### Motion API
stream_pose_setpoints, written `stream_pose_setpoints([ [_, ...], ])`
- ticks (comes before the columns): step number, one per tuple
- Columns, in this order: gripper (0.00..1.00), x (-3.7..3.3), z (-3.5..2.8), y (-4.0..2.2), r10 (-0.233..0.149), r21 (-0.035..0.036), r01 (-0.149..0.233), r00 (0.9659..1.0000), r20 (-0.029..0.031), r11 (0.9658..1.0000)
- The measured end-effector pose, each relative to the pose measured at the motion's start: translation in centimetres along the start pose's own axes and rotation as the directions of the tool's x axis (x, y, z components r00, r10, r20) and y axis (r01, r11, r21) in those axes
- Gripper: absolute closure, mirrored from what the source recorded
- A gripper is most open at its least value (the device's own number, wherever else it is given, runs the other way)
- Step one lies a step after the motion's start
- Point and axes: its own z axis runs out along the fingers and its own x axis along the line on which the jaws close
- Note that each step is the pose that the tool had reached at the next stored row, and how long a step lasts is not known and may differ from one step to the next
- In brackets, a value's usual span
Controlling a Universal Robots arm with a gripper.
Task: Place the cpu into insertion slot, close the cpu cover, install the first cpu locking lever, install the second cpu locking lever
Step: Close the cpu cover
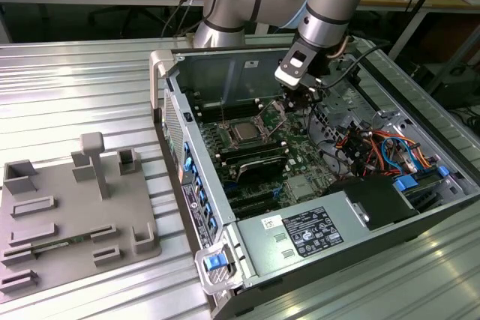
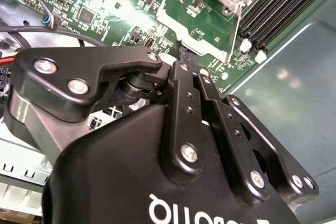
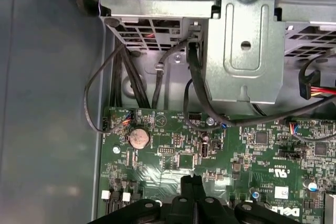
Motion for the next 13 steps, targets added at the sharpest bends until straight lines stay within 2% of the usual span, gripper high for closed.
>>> stream_pose_setpoints([
  [9, 0.89, 0.07, -0.02, -1.01, 0.000, -0.0001, 0.000, 1.0000, -0.0001, 1.0000],
  [13, 0.89, 0.08, -0.03, -1.22, 0.000, 0.0000, 0.000, 1.0000, -0.0002, 1.0000],
])
